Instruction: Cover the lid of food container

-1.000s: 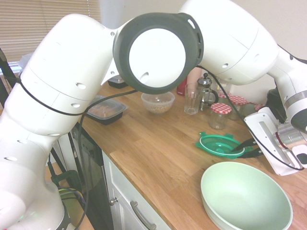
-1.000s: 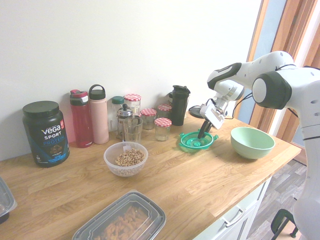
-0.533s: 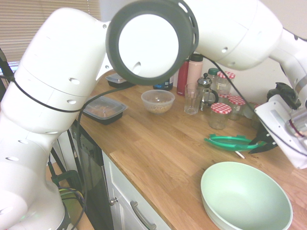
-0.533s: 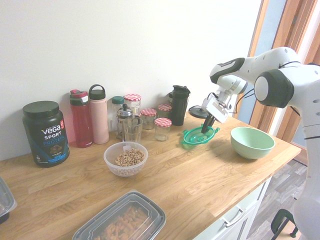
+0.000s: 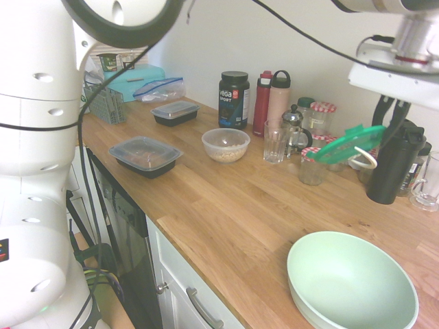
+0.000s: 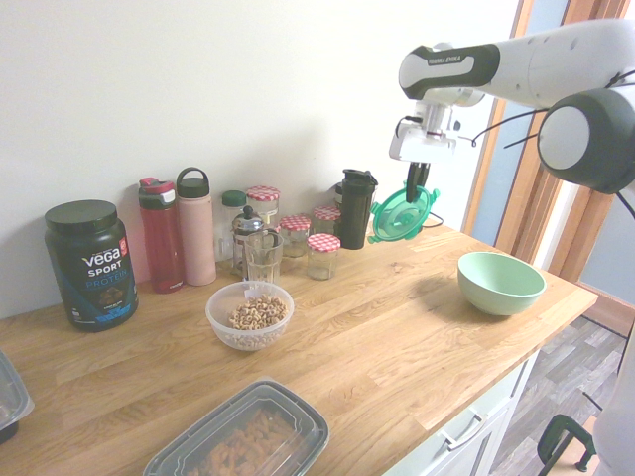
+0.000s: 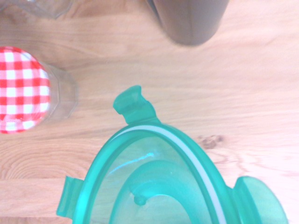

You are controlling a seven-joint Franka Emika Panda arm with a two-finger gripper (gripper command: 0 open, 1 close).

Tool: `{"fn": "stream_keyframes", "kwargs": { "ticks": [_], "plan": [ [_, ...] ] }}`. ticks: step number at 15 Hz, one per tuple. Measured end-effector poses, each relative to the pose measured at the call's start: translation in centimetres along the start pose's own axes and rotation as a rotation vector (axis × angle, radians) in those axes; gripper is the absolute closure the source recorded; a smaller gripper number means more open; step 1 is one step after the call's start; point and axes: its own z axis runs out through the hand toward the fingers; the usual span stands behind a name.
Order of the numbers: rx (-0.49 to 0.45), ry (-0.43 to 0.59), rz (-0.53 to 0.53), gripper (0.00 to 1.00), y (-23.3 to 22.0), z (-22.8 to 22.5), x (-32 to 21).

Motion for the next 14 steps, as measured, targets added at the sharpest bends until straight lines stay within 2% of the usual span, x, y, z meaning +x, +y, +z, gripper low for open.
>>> {"fn": "stream_keyframes", "kwargs": {
  "ticks": [3,8,14],
  "plan": [
    [-0.131,0.185,-0.03,1.0,-5.5,-2.9,-7.1],
    [-0.345,0.49,-0.113,1.0,-12.7,-0.8,-16.5],
    [-0.484,0.879,-0.209,1.0,-20.5,1.3,-28.8]
  ]
}}
